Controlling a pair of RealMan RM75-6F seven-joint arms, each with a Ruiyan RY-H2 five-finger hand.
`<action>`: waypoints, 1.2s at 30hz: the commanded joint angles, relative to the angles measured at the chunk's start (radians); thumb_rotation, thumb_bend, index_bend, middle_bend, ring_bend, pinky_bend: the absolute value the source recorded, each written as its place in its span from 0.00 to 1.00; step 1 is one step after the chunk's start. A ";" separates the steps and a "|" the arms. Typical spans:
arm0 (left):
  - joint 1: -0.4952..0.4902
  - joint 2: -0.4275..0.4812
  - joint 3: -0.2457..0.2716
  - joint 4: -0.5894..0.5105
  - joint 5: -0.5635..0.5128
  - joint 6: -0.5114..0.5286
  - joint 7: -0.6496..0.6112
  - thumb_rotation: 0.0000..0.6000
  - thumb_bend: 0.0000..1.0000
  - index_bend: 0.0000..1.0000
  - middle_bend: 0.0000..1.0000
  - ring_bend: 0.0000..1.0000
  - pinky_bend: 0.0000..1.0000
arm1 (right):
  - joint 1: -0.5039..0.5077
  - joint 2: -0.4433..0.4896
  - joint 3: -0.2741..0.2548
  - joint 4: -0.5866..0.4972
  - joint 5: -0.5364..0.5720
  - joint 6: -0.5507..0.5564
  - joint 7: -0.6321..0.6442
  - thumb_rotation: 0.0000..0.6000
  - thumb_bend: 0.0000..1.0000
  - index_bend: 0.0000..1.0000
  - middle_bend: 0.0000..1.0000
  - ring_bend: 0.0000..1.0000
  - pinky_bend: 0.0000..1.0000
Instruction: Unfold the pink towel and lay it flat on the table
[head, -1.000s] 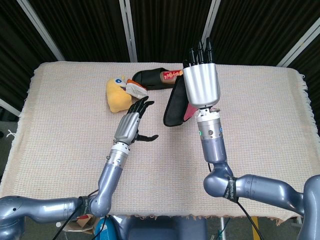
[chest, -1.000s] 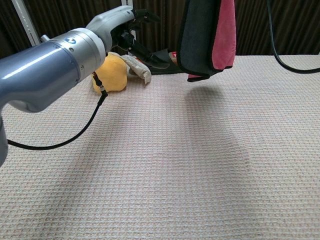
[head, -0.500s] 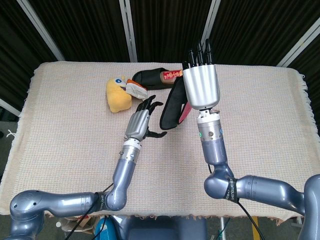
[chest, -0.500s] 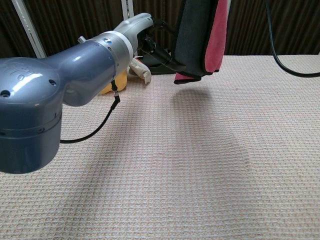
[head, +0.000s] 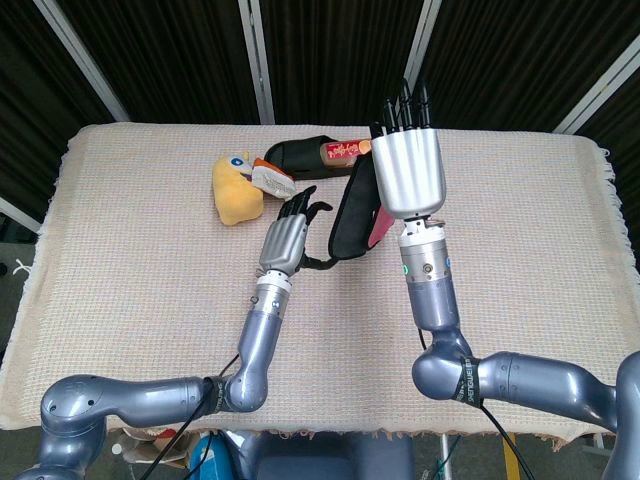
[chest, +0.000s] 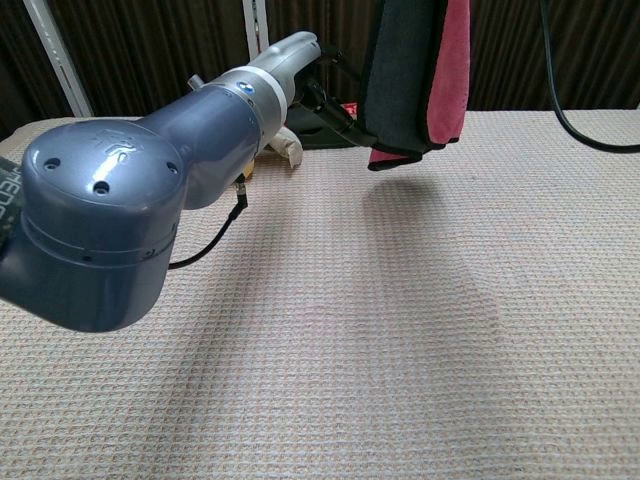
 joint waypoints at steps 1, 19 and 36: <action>-0.020 -0.015 -0.001 0.037 0.009 -0.006 -0.010 1.00 0.10 0.25 0.00 0.00 0.00 | -0.001 0.005 -0.001 -0.011 0.005 0.002 0.004 1.00 0.66 0.71 0.31 0.13 0.12; -0.043 -0.069 -0.003 0.123 0.028 -0.014 -0.083 1.00 0.31 0.51 0.02 0.00 0.00 | -0.009 0.026 -0.026 -0.044 0.008 0.021 0.003 1.00 0.66 0.71 0.31 0.13 0.12; -0.026 -0.047 -0.004 0.134 0.026 -0.025 -0.090 1.00 0.45 0.68 0.04 0.00 0.00 | 0.002 0.019 -0.033 -0.005 0.023 0.014 0.026 1.00 0.66 0.71 0.32 0.13 0.12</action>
